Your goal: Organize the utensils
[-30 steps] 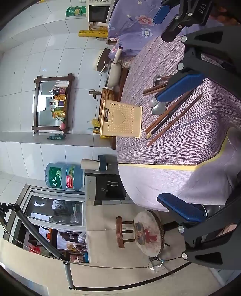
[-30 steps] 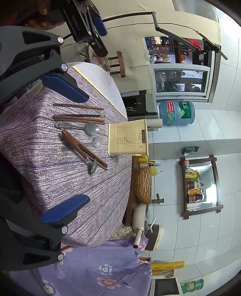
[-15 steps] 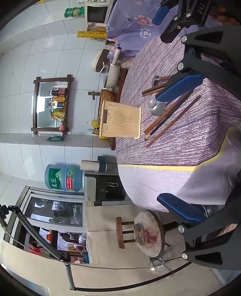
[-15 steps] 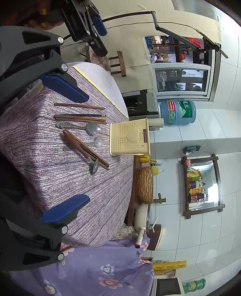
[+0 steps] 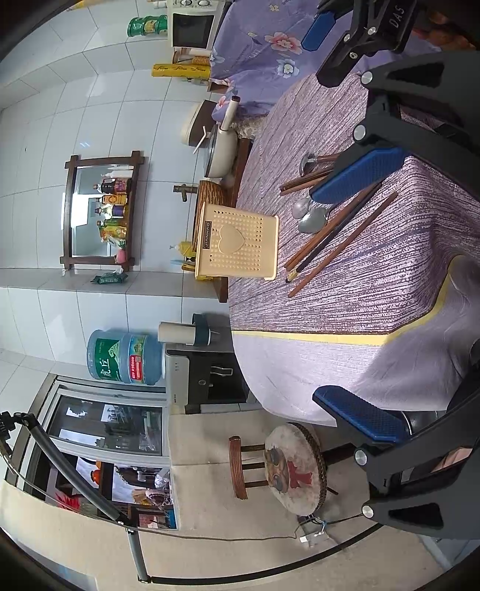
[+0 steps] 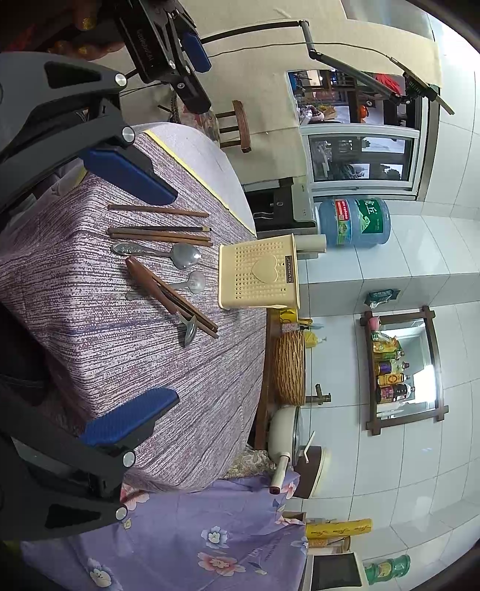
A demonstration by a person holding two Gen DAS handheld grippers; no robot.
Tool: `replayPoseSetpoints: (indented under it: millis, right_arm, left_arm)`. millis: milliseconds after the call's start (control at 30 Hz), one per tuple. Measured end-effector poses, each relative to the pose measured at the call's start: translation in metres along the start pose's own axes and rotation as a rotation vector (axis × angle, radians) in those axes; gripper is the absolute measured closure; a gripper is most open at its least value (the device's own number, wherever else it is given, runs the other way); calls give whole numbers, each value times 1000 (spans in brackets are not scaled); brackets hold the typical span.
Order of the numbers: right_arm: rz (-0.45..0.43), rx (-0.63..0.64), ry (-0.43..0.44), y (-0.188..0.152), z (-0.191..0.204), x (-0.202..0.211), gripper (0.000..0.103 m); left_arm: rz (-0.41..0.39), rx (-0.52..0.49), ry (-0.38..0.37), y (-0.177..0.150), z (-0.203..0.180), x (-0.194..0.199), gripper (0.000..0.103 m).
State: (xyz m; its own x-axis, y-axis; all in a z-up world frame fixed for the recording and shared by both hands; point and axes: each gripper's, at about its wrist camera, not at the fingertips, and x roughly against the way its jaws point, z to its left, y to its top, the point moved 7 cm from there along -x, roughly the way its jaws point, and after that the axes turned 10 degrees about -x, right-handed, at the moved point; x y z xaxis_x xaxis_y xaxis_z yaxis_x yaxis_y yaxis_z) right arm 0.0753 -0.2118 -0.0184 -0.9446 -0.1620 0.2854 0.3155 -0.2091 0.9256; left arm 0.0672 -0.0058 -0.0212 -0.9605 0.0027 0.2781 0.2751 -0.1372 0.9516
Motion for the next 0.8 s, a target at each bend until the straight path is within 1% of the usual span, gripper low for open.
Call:
replayPoseSetpoints:
  millis: [800]
  right_arm:
    - [4, -3, -1, -1, 1, -1, 5]
  left_arm:
    - [7, -1, -4, -2, -2, -1, 5]
